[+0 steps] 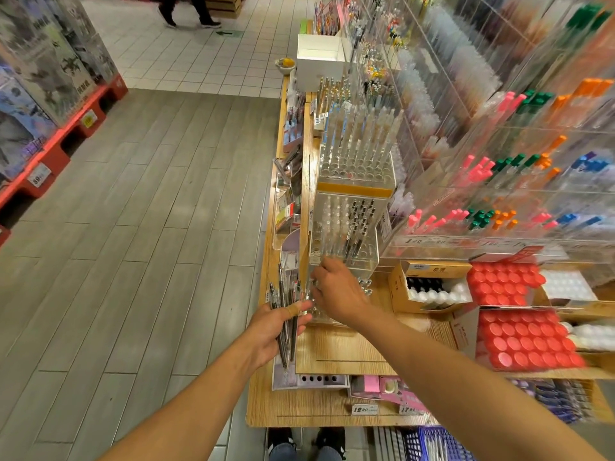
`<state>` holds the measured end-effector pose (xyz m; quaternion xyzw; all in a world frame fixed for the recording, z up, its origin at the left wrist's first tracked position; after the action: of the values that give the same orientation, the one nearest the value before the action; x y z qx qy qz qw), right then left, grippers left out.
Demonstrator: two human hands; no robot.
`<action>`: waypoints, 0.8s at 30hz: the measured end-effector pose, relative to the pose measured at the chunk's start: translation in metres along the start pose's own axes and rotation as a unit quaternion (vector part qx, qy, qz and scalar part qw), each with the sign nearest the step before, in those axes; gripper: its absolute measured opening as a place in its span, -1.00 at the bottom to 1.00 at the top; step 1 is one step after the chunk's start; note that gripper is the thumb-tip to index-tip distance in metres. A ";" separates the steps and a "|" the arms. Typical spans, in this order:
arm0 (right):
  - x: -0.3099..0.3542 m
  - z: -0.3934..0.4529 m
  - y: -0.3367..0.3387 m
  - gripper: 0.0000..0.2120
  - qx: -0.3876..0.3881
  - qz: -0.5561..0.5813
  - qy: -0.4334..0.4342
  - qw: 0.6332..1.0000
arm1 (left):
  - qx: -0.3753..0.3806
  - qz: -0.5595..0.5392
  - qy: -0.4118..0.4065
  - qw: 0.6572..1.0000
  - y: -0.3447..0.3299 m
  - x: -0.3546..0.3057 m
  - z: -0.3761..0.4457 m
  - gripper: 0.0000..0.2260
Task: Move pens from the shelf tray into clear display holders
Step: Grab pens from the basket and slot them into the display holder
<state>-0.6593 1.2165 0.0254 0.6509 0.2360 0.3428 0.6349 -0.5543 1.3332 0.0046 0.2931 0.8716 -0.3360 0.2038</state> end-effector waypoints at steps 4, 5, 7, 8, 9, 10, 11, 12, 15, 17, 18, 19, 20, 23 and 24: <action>-0.006 -0.015 0.005 -0.75 0.069 0.270 -0.102 0.955 | 0.004 0.017 -0.002 1.000 -0.008 0.004 -0.002 -0.81; -0.006 -0.020 0.005 -0.76 0.107 0.370 -0.123 0.915 | 0.008 0.022 -0.001 1.000 -0.010 0.005 -0.002 -0.80; -0.008 -0.029 0.007 -0.82 0.140 0.505 -0.140 0.840 | 0.021 0.031 0.003 0.999 -0.014 0.008 -0.002 -0.78; -0.011 -0.034 0.008 -0.86 0.137 0.528 -0.146 0.825 | 0.029 0.036 0.007 0.999 -0.017 0.010 -0.002 -0.78; -0.015 -0.037 0.009 -0.89 0.132 0.541 -0.153 0.817 | 0.038 0.039 0.012 0.998 -0.019 0.011 -0.002 -0.79; -0.018 -0.040 0.010 -0.91 0.129 0.552 -0.158 0.808 | 0.045 0.040 0.016 0.998 -0.022 0.013 -0.002 -0.80; -0.021 -0.043 0.010 -0.92 0.129 0.565 -0.164 0.798 | 0.052 0.038 0.020 0.998 -0.026 0.015 -0.001 -0.80; -0.024 -0.047 0.009 -0.92 0.131 0.579 -0.167 0.788 | 0.058 0.037 0.022 0.997 -0.028 0.016 -0.001 -0.81; -0.035 -0.056 0.010 -0.86 0.106 0.610 -0.184 0.763 | 0.062 0.034 0.027 0.997 -0.034 0.020 0.000 -0.79; -0.047 -0.061 0.016 -0.86 0.045 0.619 -0.206 0.756 | 0.053 0.034 0.022 0.998 -0.035 0.021 0.002 -0.80; -0.054 -0.063 0.020 -0.88 0.006 0.607 -0.220 0.764 | 0.045 0.034 0.019 0.998 -0.034 0.021 0.003 -0.80; -0.061 -0.065 0.025 -0.90 -0.033 0.584 -0.232 0.777 | 0.037 0.032 0.018 0.999 -0.033 0.022 0.004 -0.81; -0.069 -0.067 0.029 -0.93 -0.068 0.555 -0.243 0.793 | 0.029 0.030 0.019 0.999 -0.031 0.022 0.005 -0.81; -0.085 -0.076 0.034 -0.95 -0.114 0.432 -0.255 0.857 | 0.019 0.043 0.023 0.999 -0.026 0.025 0.007 -0.75; -0.088 -0.079 0.033 -0.95 -0.108 0.389 -0.251 0.880 | 0.018 0.047 0.025 0.998 -0.024 0.026 0.007 -0.71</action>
<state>-0.7797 1.2009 0.0418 0.6817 -0.2419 0.4110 0.5548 -0.5881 1.3231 -0.0034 0.3461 0.8551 -0.3346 0.1925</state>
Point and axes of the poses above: each hand's wrist, its own z-axis towards the middle knuckle, its own y-axis out of the back of the hand, x = y × z, the point moved 3 cm from there along z, towards the middle knuckle, and after that the axes turned 10 degrees about -z, right-handed, at the moved point
